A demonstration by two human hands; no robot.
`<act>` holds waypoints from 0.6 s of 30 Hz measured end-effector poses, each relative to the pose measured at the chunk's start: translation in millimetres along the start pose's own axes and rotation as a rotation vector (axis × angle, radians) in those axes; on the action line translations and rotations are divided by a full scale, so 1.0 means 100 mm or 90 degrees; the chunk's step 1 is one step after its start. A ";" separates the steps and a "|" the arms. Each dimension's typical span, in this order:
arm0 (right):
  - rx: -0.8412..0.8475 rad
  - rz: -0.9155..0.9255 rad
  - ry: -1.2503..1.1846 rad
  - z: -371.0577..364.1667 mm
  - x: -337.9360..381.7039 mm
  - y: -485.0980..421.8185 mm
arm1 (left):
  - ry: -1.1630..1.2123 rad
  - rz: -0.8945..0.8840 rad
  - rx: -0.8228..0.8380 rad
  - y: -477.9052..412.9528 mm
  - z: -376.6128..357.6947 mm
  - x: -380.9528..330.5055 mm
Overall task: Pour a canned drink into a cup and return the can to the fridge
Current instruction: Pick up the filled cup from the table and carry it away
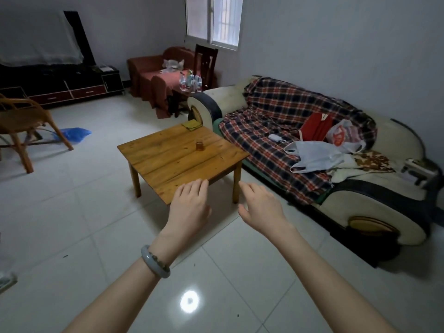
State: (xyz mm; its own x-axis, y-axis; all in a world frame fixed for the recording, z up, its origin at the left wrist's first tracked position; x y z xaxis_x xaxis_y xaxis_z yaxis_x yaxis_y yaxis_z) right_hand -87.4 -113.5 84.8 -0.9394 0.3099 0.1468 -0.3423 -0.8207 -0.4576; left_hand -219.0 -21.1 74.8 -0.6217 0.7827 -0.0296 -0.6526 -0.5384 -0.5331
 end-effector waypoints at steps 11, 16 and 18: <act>0.023 -0.032 -0.027 -0.76 -1.04 -1.36 | -0.008 0.009 0.036 -1.42 -1.18 0.06; 0.038 0.005 -0.037 -1.24 -1.52 -2.14 | -0.041 0.044 0.032 -2.14 -1.76 0.12; 0.044 0.024 -0.047 -1.44 -1.71 -2.46 | -0.048 0.071 0.027 -2.44 -2.00 0.14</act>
State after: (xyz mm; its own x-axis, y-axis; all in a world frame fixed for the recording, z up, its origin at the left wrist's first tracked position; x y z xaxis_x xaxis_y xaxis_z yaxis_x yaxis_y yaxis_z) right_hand 160.3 104.3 46.0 -0.9496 0.2439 0.1967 -0.3051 -0.8630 -0.4028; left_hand 17.6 183.8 35.5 -0.7214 0.6921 -0.0216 -0.5943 -0.6349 -0.4936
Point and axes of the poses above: each hand's wrist, its own y-axis away from the middle knuckle, its own z-axis out of the back of the hand, x = y × z, the point moved 5 cm from there along -y, towards the middle knuckle, and after that the axes turned 15 degrees about -x, right-handed, at the moved point
